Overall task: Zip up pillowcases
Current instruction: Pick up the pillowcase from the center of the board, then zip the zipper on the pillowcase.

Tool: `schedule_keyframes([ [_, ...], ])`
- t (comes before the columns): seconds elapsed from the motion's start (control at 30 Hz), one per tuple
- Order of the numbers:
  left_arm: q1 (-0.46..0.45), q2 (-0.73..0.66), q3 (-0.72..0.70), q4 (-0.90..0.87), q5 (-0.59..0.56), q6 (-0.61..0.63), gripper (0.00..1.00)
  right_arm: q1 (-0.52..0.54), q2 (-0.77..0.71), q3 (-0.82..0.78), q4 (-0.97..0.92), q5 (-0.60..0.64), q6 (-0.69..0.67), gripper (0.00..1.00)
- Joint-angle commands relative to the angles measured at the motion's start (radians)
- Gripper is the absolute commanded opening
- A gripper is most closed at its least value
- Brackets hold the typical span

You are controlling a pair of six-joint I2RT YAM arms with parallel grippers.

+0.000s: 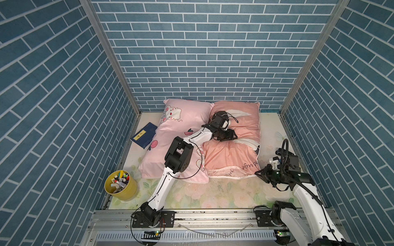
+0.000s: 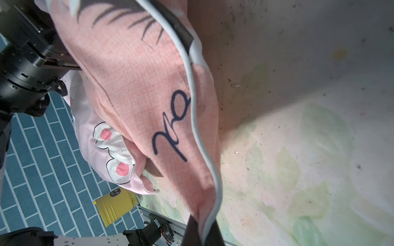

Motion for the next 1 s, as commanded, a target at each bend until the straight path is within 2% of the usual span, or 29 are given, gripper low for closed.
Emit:
schedule_keyframes([
  [0.0,0.086,-0.083,-0.123,0.119,-0.179,-0.011,0.81,0.001,0.011,0.05,-0.037,-0.009,-0.032,0.0],
  [0.13,0.081,-0.273,-0.308,0.194,-0.154,-0.043,0.91,0.0,0.021,0.061,-0.021,-0.038,-0.031,0.0],
  [0.23,0.08,-0.35,-0.391,0.21,-0.055,-0.078,0.93,-0.004,0.036,0.069,0.001,-0.063,-0.032,0.0],
  [0.4,0.031,-0.535,-0.57,0.213,0.084,-0.11,0.81,-0.009,0.039,0.067,0.067,-0.105,-0.032,0.0],
  [0.47,-0.012,-0.578,-0.647,0.297,0.163,-0.197,0.75,-0.011,0.05,0.063,0.114,-0.123,-0.023,0.0],
  [0.53,-0.065,-0.588,-0.709,0.433,0.222,-0.317,0.68,-0.01,0.073,0.05,0.195,-0.149,0.01,0.0],
  [0.63,-0.132,-0.565,-0.753,0.65,0.251,-0.481,0.6,-0.009,0.09,0.018,0.338,-0.184,0.077,0.0],
  [0.83,-0.206,-0.461,-0.747,0.845,0.229,-0.64,0.48,-0.006,0.119,-0.007,0.479,-0.223,0.142,0.0],
  [0.97,-0.218,-0.425,-0.748,0.896,0.213,-0.683,0.44,0.0,0.107,-0.024,0.525,-0.228,0.158,0.0],
])
